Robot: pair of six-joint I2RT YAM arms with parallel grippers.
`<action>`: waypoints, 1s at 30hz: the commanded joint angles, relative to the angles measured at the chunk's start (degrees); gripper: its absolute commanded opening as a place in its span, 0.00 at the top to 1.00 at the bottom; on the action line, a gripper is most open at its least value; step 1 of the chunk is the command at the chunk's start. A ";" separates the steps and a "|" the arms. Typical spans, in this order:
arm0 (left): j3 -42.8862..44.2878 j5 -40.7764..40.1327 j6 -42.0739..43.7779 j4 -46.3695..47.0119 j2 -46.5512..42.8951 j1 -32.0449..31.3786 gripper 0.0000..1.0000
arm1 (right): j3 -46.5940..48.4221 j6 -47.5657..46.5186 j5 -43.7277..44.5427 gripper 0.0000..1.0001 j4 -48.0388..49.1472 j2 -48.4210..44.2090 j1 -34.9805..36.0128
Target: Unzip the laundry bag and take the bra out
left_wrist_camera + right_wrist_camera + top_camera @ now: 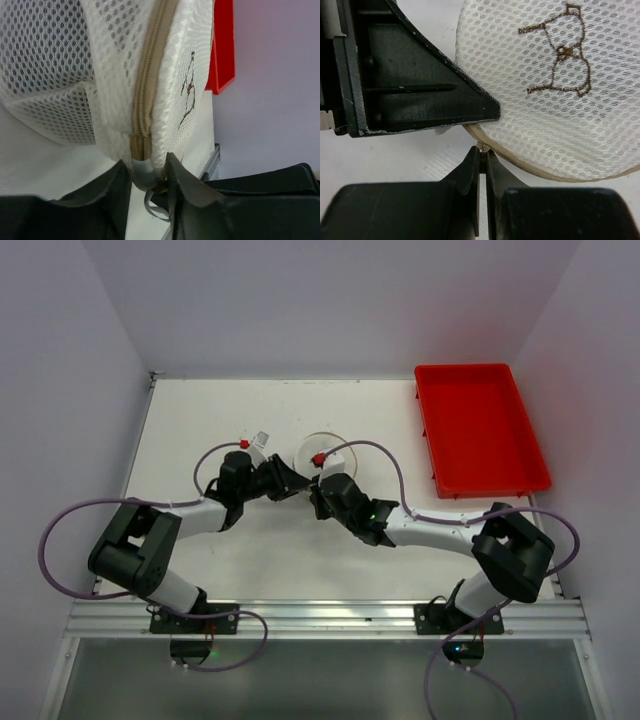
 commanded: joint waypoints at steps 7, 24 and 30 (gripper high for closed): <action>4.48 8.09 3.73 1.62 0.93 4.08 1.00 | -1.05 -4.01 0.25 1.00 -3.64 -5.38 0.16; 15.46 10.40 19.29 -21.84 0.85 11.29 1.00 | -5.53 -9.20 5.43 1.00 -14.01 -17.42 0.07; 22.23 10.03 20.35 -24.67 3.03 11.38 1.00 | -5.35 -7.35 1.40 1.00 -11.93 -17.17 0.07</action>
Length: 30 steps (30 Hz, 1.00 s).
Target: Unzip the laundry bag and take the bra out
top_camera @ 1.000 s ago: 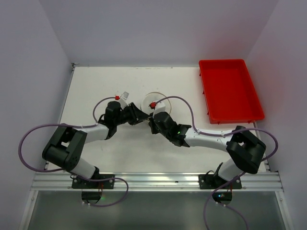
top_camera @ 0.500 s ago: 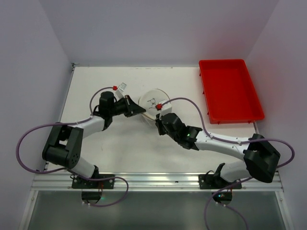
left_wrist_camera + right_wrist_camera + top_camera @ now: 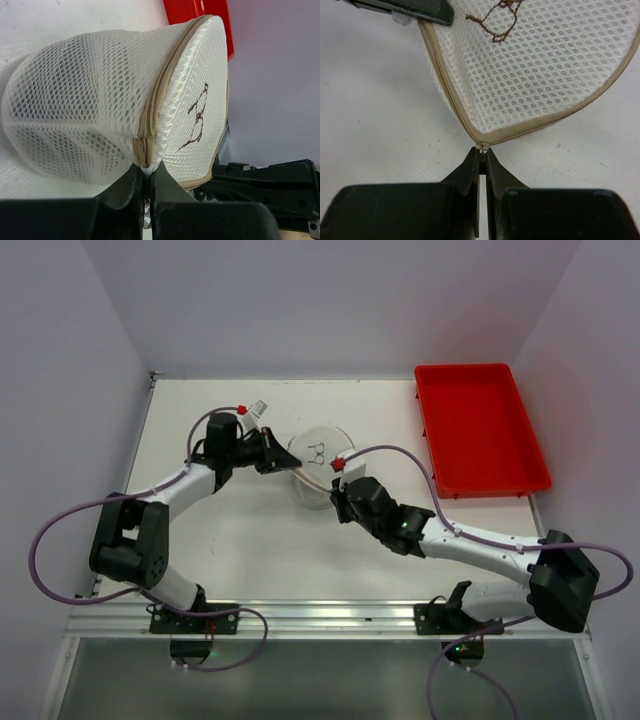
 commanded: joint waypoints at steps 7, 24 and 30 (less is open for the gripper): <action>6.67 -9.99 2.71 -4.04 -1.27 2.29 0.46 | 2.50 4.65 -1.66 1.00 2.82 4.79 0.07; -9.59 -13.35 -3.79 -4.05 -19.47 1.24 0.18 | 8.48 9.40 -0.86 1.00 12.93 14.02 0.16; -10.83 -15.38 -7.31 0.87 -18.16 -1.84 0.16 | 10.07 10.27 -2.53 1.00 13.28 15.95 0.24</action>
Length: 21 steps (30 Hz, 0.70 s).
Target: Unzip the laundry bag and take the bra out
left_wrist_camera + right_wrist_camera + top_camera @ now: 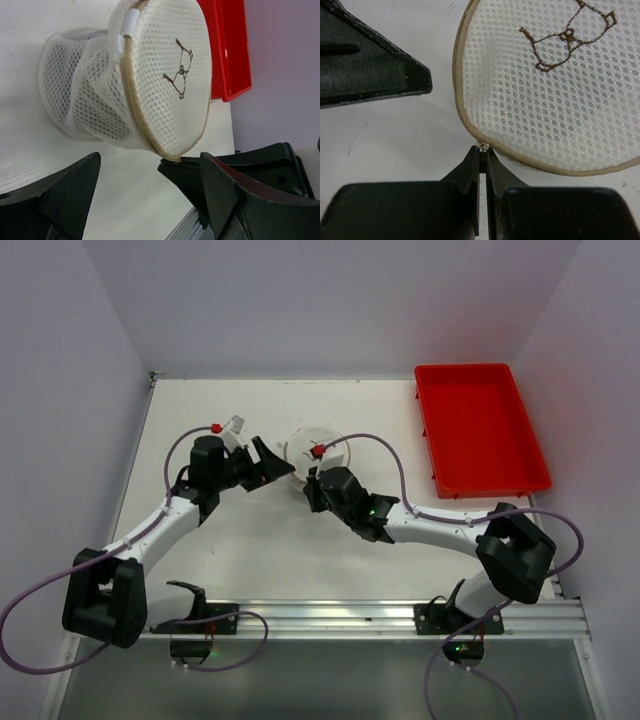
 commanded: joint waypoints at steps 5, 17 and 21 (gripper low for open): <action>-1.58 1.55 -6.43 11.85 4.11 -2.68 0.19 | 3.18 1.36 -1.29 1.00 3.47 1.20 0.42; -1.85 1.11 -8.72 15.98 5.44 -2.86 0.33 | 3.89 1.18 -2.17 1.00 3.03 0.59 1.30; -2.03 1.64 -9.07 16.95 6.23 -2.94 0.41 | 3.89 1.79 -2.61 1.00 3.82 0.85 1.56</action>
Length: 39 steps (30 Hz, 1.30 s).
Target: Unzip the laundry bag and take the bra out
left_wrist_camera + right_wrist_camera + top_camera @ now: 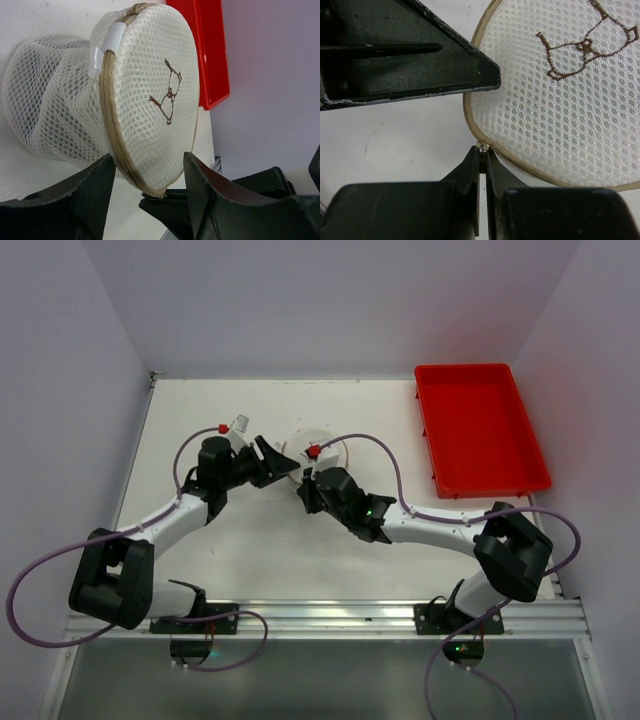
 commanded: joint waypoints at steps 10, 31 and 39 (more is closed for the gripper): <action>1.43 4.12 0.53 5.00 3.11 0.73 1.00 | 2.67 -0.17 -0.03 1.00 0.96 -0.90 0.54; 8.64 14.94 6.59 -0.52 8.74 7.94 1.00 | -5.59 -14.15 -3.72 1.00 -8.44 -12.85 -7.63; 13.56 12.65 8.35 -4.22 9.79 8.29 1.00 | -5.25 -13.28 -7.50 1.00 -9.42 -12.07 -8.60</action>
